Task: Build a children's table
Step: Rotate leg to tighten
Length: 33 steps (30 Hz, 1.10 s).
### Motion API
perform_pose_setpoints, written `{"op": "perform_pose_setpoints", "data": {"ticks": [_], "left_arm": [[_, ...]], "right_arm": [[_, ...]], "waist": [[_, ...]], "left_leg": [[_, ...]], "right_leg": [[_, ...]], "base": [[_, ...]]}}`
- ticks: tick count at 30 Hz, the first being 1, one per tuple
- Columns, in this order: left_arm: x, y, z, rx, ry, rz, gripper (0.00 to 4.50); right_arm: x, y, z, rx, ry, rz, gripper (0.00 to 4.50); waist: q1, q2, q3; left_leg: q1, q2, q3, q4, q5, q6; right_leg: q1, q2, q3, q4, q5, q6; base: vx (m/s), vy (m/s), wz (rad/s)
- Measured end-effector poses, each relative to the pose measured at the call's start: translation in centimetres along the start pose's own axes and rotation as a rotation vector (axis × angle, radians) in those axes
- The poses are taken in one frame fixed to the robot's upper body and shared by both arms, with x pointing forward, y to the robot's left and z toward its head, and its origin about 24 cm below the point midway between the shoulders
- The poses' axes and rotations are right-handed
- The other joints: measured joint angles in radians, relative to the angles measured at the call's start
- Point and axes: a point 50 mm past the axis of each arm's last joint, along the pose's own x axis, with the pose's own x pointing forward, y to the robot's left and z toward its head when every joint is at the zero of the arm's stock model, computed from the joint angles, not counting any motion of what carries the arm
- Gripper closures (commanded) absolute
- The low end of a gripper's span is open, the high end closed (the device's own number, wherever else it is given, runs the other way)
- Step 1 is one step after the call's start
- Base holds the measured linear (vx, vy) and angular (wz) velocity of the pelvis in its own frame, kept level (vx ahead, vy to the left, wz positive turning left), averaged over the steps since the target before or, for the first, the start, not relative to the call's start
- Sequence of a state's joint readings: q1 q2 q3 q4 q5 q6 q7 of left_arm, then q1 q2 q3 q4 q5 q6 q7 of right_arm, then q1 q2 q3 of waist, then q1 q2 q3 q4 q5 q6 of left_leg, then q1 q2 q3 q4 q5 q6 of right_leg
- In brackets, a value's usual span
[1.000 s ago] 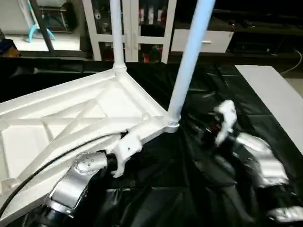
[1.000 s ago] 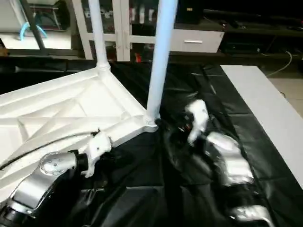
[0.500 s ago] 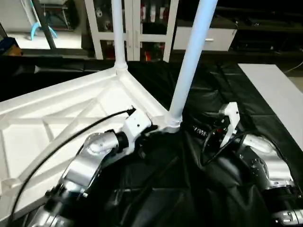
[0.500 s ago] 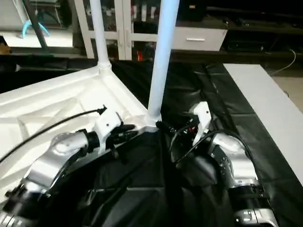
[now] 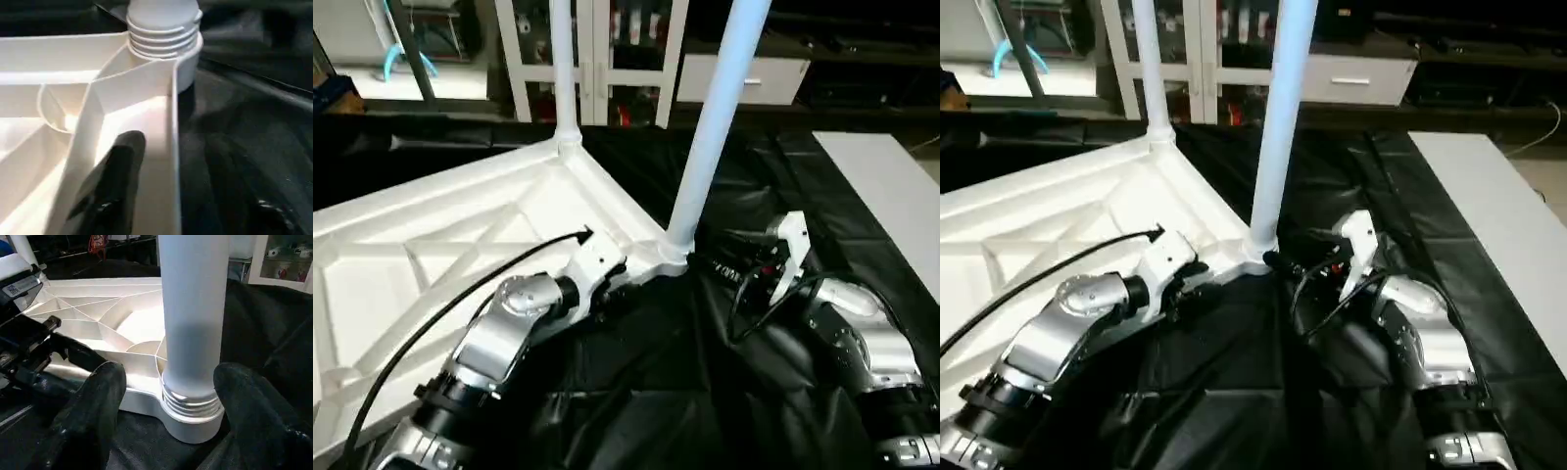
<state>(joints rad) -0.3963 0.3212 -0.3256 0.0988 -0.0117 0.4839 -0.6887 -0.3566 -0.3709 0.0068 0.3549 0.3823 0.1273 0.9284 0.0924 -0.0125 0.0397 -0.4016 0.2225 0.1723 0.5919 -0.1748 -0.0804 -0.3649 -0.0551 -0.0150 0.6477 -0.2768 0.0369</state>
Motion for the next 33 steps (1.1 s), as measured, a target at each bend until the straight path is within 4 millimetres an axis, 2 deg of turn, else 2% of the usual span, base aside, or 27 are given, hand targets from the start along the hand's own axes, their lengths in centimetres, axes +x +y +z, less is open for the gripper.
{"op": "perform_pose_setpoints", "data": {"ticks": [2,5,7,10,13,14,17,20,21,24,25,27,33], "left_arm": [[0.0,-0.1,0.0,0.013,0.019,-0.011,1.81],[0.0,-0.1,0.0,0.008,0.028,-0.017,2.27],[-0.1,-0.1,-0.1,0.005,0.040,-0.029,2.20],[-0.5,-0.1,-0.2,0.002,0.078,-0.046,2.63],[-0.9,0.0,-0.4,-0.011,0.109,-0.051,2.65],[-1.0,0.0,-0.4,-0.013,0.119,-0.054,2.99],[-1.3,0.0,-0.8,-0.016,0.134,-0.052,3.04],[-1.9,0.0,-1.1,-0.010,0.144,-0.066,3.49],[-2.2,-0.2,-1.4,-0.007,0.143,-0.076,3.49],[-2.9,-0.6,-1.8,-0.003,0.142,-0.099,3.59],[-2.9,-0.7,-1.8,-0.002,0.141,-0.104,3.91],[-2.9,-0.8,-1.8,0.000,0.130,-0.106,3.91],[-2.9,-1.1,-2.0,-0.001,0.098,-0.110,4.45]], "right_arm": [[0.0,0.0,0.0,-0.001,0.001,-0.001,1.29],[0.0,-0.1,0.1,-0.003,0.002,-0.001,1.29],[0.0,-0.1,0.2,-0.007,0.000,0.000,1.29],[0.3,-0.2,0.8,-0.023,-0.010,0.006,1.29],[0.3,-0.4,1.4,-0.041,-0.014,0.015,1.29],[0.3,-0.5,1.5,-0.046,-0.014,0.015,1.29],[0.4,-0.5,1.7,-0.051,-0.018,0.018,1.29],[0.5,-0.5,1.7,-0.054,-0.020,0.020,1.29],[0.5,-0.5,1.7,-0.057,-0.017,0.025,1.29],[0.9,-0.1,1.5,-0.079,0.001,0.070,1.29],[1.2,0.2,1.3,-0.083,0.008,0.086,1.29],[1.8,0.5,0.9,-0.081,0.011,0.100,1.29],[2.2,0.3,1.1,-0.099,0.019,0.108,1.29]], "waist": [[0.000,0.001,-0.001],[-0.001,0.002,-0.001],[-0.001,0.003,-0.002],[-0.004,0.005,-0.003],[-0.005,0.007,-0.004],[-0.005,0.007,-0.005],[-0.005,0.011,-0.009],[-0.005,0.013,-0.010],[-0.005,0.014,-0.010],[-0.003,0.014,-0.011],[-0.003,0.014,-0.011],[-0.002,0.014,-0.012],[0.004,0.010,-0.013]], "left_leg": [[0.000,0.000,0.000,0.000,0.000,0.000],[0.000,0.000,0.000,0.000,0.000,0.000],[0.000,0.000,0.000,0.000,0.000,0.000],[0.000,0.000,0.000,0.000,0.000,0.000],[0.001,0.000,0.000,0.000,0.000,0.000],[0.001,0.000,0.000,0.001,0.000,0.000],[0.001,0.000,0.000,0.003,0.000,0.000],[0.001,0.000,0.000,0.004,0.000,0.000],[0.001,0.000,0.000,0.004,0.000,0.000],[0.001,0.000,0.000,0.004,0.000,0.000],[0.001,0.000,0.000,0.005,0.000,0.000],[0.001,0.000,0.001,0.007,0.000,0.001],[0.001,-0.001,0.001,0.010,0.002,0.004]], "right_leg": [[0.000,0.000,0.000,0.000,0.000,0.000],[0.000,0.000,0.000,0.000,0.000,0.000],[0.000,0.000,0.000,0.001,0.000,0.000],[0.000,0.000,0.000,0.001,0.000,0.000],[0.000,0.001,0.000,0.001,0.000,0.000],[0.000,0.001,0.000,0.001,0.000,0.000],[0.000,0.001,0.000,0.003,0.000,0.000],[0.000,0.001,0.001,0.004,-0.001,-0.003],[0.000,0.001,0.000,0.005,-0.002,-0.003],[0.000,0.001,0.000,0.006,-0.003,-0.004],[0.000,0.001,0.000,0.006,-0.003,-0.005],[0.000,0.000,0.000,0.008,-0.005,-0.008],[0.001,-0.003,0.000,0.011,-0.004,-0.007]], "base": [[0.000,0.000,0.00],[0.000,0.000,0.00],[0.000,0.000,0.00],[0.000,0.000,0.00],[0.000,0.000,0.00],[0.000,0.000,0.00],[0.000,0.000,0.00],[0.000,0.000,0.00],[0.000,0.000,0.00],[0.000,0.000,0.00],[0.000,0.000,0.00],[0.000,0.000,0.00],[0.000,0.000,0.00]]}}
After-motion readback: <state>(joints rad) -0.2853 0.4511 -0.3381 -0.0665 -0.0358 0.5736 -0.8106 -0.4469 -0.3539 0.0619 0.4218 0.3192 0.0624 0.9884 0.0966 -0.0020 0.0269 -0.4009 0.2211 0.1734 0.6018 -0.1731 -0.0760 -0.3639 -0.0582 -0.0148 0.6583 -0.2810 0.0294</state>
